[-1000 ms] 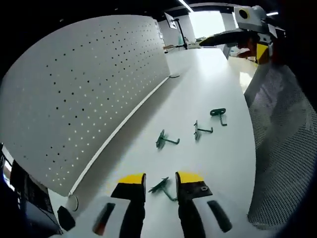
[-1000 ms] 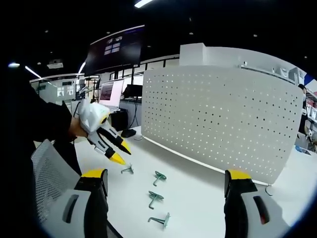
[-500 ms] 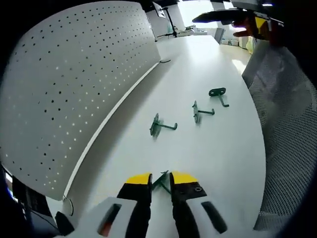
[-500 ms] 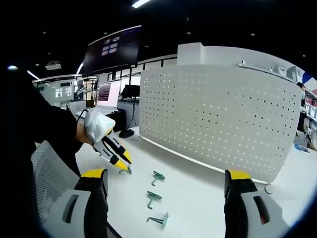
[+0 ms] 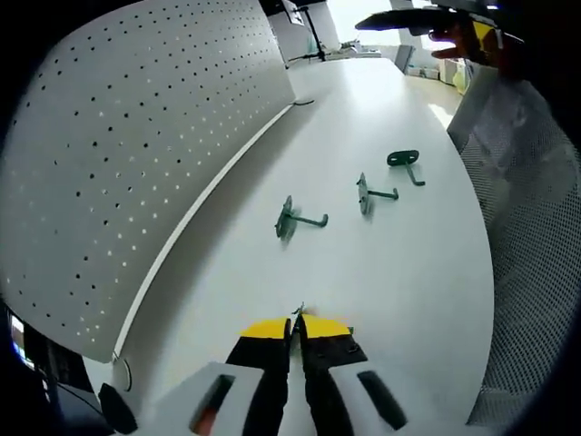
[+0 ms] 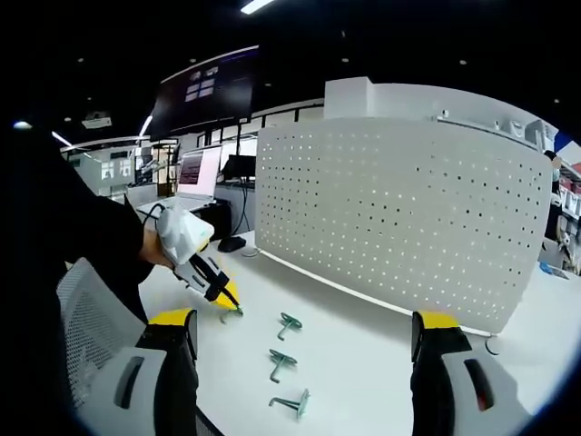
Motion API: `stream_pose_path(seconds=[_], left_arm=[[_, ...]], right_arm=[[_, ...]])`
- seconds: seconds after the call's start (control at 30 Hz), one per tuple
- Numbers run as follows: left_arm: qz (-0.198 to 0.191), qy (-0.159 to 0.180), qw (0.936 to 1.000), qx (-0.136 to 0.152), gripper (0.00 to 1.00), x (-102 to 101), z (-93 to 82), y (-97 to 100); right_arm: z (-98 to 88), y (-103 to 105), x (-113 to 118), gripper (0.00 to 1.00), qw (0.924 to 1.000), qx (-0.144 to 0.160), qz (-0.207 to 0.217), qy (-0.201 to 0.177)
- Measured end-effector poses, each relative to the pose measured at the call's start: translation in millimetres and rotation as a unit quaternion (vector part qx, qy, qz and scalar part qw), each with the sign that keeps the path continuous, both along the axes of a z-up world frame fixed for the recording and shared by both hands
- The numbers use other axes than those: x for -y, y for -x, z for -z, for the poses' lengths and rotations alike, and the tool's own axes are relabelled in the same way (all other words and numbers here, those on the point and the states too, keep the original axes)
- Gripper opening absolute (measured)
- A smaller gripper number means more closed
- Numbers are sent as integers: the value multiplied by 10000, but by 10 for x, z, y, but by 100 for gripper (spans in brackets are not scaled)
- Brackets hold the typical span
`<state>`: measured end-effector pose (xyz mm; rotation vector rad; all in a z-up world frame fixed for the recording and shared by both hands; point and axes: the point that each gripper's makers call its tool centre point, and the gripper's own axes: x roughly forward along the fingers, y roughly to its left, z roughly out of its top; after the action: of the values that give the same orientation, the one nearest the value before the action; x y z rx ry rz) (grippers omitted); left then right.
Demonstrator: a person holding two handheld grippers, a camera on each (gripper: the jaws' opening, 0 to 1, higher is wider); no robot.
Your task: Insert the hook assembly into the mounting plate slot until the hook locks in place.
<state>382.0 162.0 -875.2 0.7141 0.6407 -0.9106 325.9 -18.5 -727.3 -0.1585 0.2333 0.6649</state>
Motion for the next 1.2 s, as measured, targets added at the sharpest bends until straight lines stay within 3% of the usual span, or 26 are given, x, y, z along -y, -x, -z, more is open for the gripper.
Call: stream_pose_path(seconds=[0.8, 1.2], left_arm=[[-38, -8, 10000, -29, 2, 54, 23, -54], [-208, 273, 9992, 199, 1, 37, -240, -61]], right_arm=[[-6, -6, 16, 95, 10000, 24, 31, 24], [-9, 12, -3, 95, 10000, 53, -14, 81]])
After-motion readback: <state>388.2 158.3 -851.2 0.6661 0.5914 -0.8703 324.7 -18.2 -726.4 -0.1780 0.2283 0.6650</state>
